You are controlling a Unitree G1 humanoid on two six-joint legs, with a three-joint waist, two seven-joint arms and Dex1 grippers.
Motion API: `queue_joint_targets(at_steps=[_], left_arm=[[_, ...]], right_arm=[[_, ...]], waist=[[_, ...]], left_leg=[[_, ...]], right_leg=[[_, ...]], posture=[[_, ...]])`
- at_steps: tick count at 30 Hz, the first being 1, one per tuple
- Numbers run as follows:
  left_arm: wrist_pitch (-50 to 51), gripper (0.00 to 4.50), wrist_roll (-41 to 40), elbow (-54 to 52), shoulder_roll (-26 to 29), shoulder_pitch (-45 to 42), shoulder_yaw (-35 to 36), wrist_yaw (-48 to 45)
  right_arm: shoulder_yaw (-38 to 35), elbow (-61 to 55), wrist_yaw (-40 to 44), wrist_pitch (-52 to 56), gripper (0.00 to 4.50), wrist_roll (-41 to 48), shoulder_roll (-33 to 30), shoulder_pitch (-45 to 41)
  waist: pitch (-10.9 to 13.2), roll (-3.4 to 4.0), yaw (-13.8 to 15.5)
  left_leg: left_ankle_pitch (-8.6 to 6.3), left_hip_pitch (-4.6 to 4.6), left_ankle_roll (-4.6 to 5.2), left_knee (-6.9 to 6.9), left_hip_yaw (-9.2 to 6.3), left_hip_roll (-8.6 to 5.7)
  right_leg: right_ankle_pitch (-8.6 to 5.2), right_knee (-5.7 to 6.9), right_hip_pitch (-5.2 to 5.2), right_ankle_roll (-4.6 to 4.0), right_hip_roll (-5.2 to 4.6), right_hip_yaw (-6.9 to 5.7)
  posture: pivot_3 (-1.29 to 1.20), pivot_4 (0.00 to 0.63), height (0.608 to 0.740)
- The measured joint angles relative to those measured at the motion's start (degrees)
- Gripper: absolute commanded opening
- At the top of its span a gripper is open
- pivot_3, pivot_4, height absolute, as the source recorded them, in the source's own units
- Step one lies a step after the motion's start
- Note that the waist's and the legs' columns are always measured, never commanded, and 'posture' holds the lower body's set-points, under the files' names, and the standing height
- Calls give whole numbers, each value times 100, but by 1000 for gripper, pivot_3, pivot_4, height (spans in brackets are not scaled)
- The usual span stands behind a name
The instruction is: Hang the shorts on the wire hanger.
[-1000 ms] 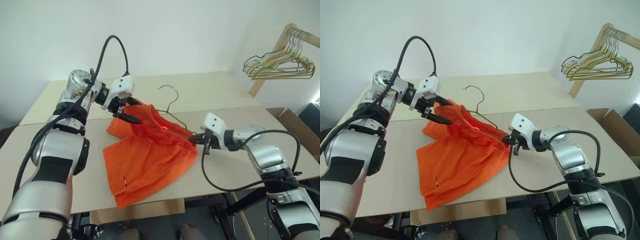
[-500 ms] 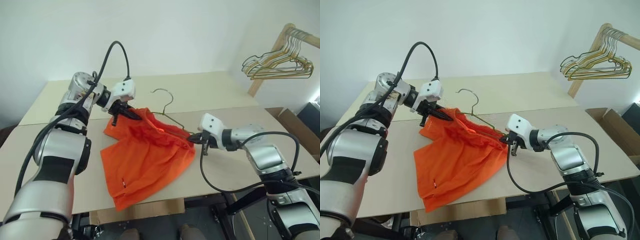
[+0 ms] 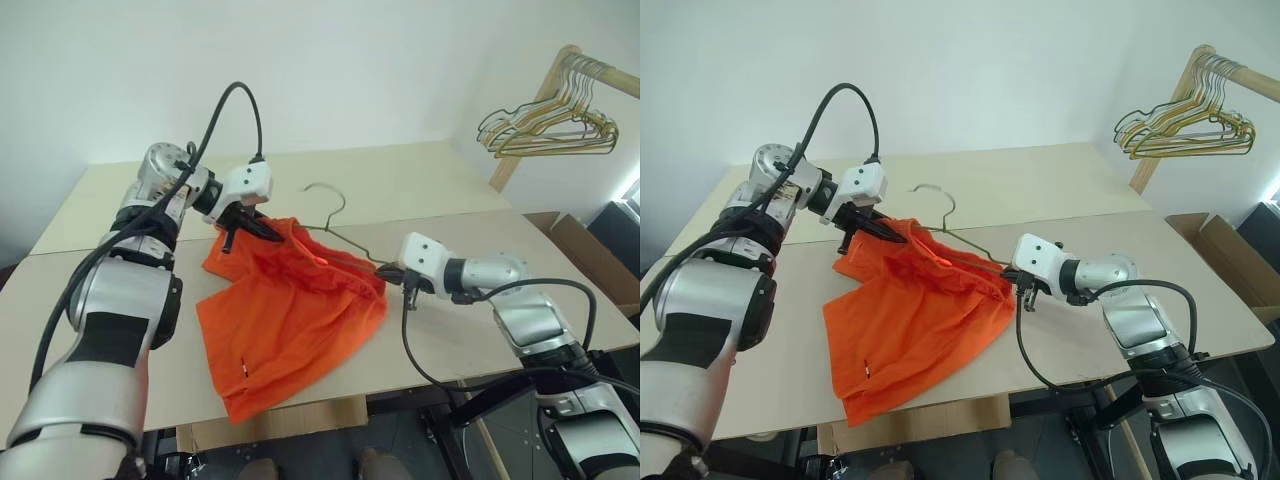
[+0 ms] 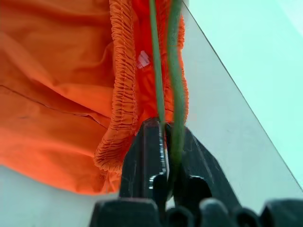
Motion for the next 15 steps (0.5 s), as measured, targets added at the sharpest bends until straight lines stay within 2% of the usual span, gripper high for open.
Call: queue_joint_targets(at_steps=[8, 15], left_arm=[[-111, 0, 10, 0, 253, -182, 73, -89], [-122, 0, -16, 6, 321, -188, 68, -115]], right_arm=[[-303, 32, -28, -60, 4193, 162, -134, 173], [-1304, 292, -3, 408, 4193, 898, -335, 407]], waist=[[0, 0, 0], [0, 0, 10]], left_leg=[[0, 0, 0, 1, 0, 0], [0, 0, 0, 5, 0, 0]], right_leg=[[0, -1, 1, 0, -1, 0], [0, 0, 4, 0, -1, 0]], posture=[[-72, 0, 740], [-68, 0, 740]])
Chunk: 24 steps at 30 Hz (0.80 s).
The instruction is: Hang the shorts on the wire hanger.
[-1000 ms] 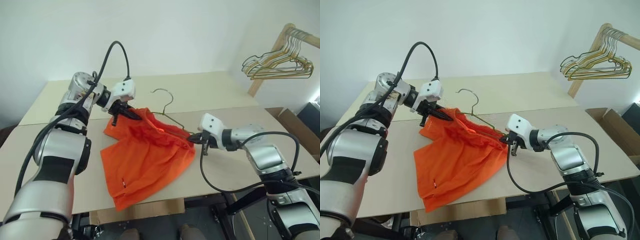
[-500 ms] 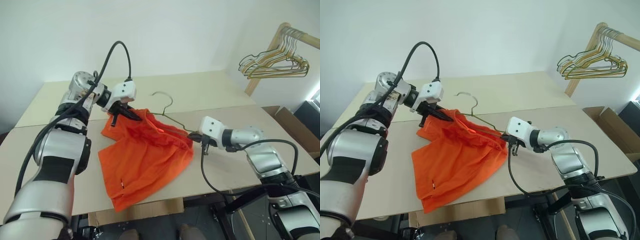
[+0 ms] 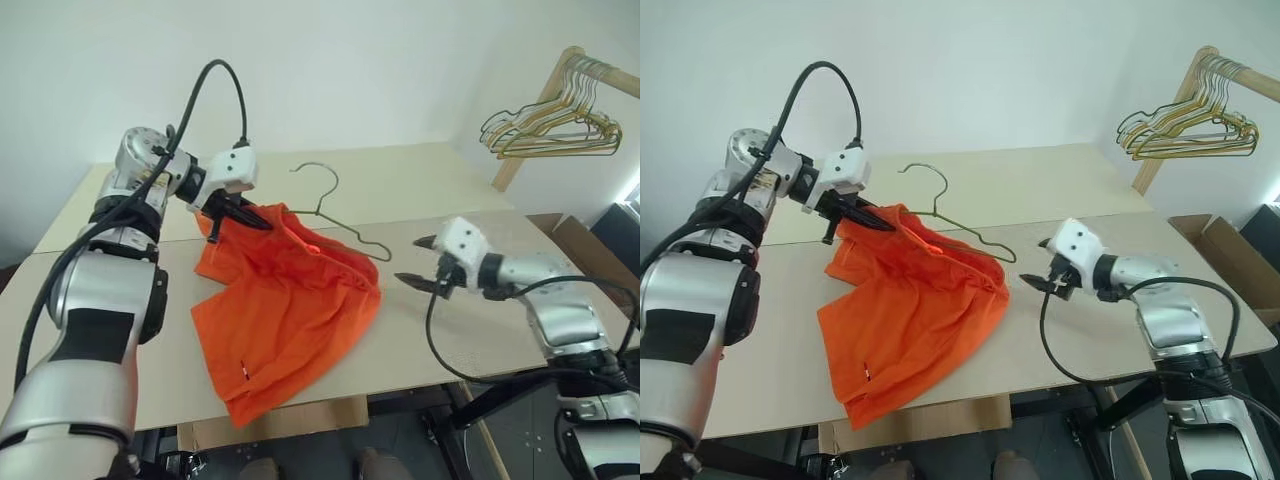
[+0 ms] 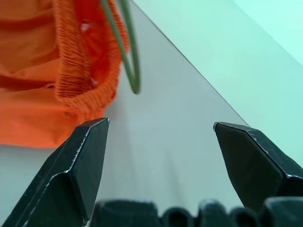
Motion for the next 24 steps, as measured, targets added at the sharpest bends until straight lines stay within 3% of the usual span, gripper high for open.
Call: queue_joint_targets(at_steps=[3, 7, 11, 21, 24], left_arm=[[-3, 0, -7, 0, 31, -8, -9, -1], [-13, 0, -6, 2, 81, -20, -10, -1], [-25, 0, -4, 3, 53, -107, -9, -1], [-30, 0, -3, 26, 86, -151, -4, -2], [-30, 0, -3, 25, 79, -151, 3, -2]], right_arm=[[-280, -8, 237, 258, 4193, 380, -118, 396], [-21, -74, 324, 397, 4193, 493, 176, 896], [347, 23, 165, 812, 4193, 601, 881, 712], [398, 1209, -206, 1040, 4193, 676, 1506, -33], [398, 1399, -97, 1045, 3642, 728, 1582, -119]], waist=[[-1, -1, -1], [-1, -1, -53], [0, -2, -136], [0, -1, -145], [0, -1, -157]], left_leg=[[0, 1, 1, 0, -2, 0], [0, 9, 1, 5, 4, 1], [-1, 10, 1, 33, -5, 0], [-4, -11, 7, 52, -13, 0], [-5, -11, 8, 55, -13, -1]], right_leg=[[0, 0, 2, 0, 1, 0], [0, 11, 2, 0, 2, 9], [-3, 53, 1, 4, 3, 5], [-4, 77, 0, 7, 0, -3], [-4, 77, 0, 8, -2, -2]], posture=[[-66, 0, 740], [-64, 0, 740], [-59, 0, 740], [-55, 0, 740], [-55, 0, 740]])
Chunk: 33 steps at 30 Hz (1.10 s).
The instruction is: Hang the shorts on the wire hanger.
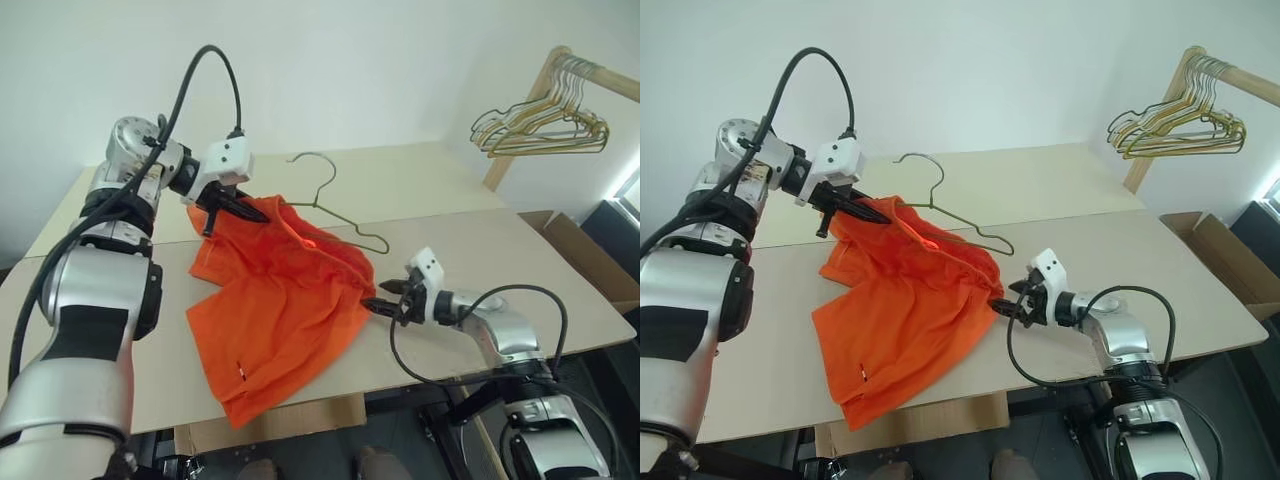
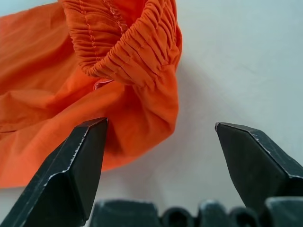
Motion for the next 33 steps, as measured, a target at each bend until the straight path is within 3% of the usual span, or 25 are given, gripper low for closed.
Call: queue_joint_targets(at_steps=[10, 22, 33], left_arm=[[0, 0, 0, 0, -21, 6, 108, 0], [-100, 0, -61, 0, 152, 13, 25, 0], [-190, 0, -1017, -261, 452, 23, -695, 0]], right_arm=[[-54, 311, 115, 258, 112, 287, 189, -291], [-440, 304, 51, 494, 47, 545, 62, -314], [-545, 756, 719, 1286, 47, 960, -439, -690]], waist=[[0, 0, -6], [0, 0, -2], [0, 0, -5]], left_leg=[[0, 2, 0, 0, -3, 1], [0, 2, 0, 0, -5, 1], [-1, 2, 2, -1, -5, 3]], right_leg=[[0, 6, 0, 0, 2, 0], [0, 7, 0, 1, 1, -1], [-1, 7, -1, 1, 2, 0]], posture=[[-54, 0, 740], [-44, 0, 740], [-40, 0, 740]])
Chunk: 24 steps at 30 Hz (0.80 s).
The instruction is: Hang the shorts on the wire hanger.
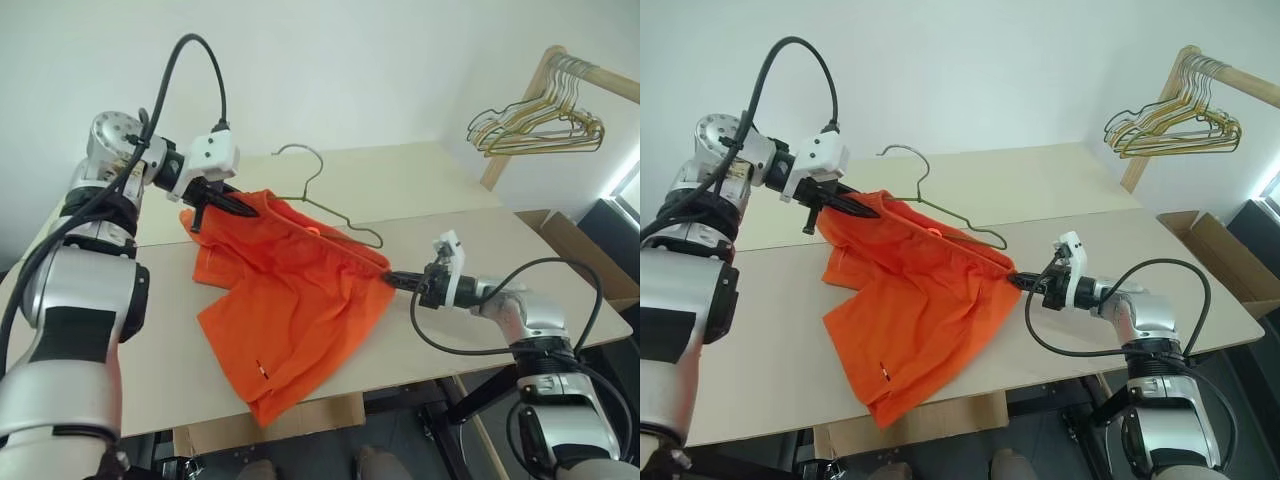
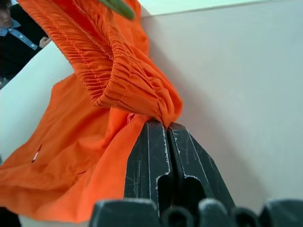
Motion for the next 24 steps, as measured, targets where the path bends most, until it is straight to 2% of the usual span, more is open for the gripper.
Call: queue_joint_targets(at_steps=[9, 14, 20, 24], left_arm=[[251, 0, -1780, -1199, 788, 366, -1510, 0], [237, 0, -2268, -1504, 1088, 416, -2130, 0], [-21, 0, -2050, -1142, 1034, 402, -2187, 0], [-221, 0, -1519, -673, 783, 392, -1736, 3]], right_arm=[[91, 573, 60, 56, 47, -11, 63, -262], [98, 734, 88, 62, 47, -12, 58, -381], [177, 681, 275, 57, 47, -64, -29, -401], [276, 290, 416, 55, 47, -125, -229, -333]], waist=[[1, 1, 3], [1, 2, 6], [1, 2, 12], [1, 2, 19]], left_leg=[[-1, -2, 1, 1, -8, 0], [-1, -1, 1, 3, -5, 0], [-1, -2, 2, 4, 0, -1], [-1, -6, 2, 5, 1, -1]], right_leg=[[-1, 1, -3, 1, -2, 3], [-1, 1, -2, 1, -1, 3], [-2, -1, -2, 3, -1, 2], [-2, -3, -3, 3, 0, 1]], posture=[[-34, 0, 740], [-27, 0, 740], [-25, 0, 740], [-26, 0, 740]])
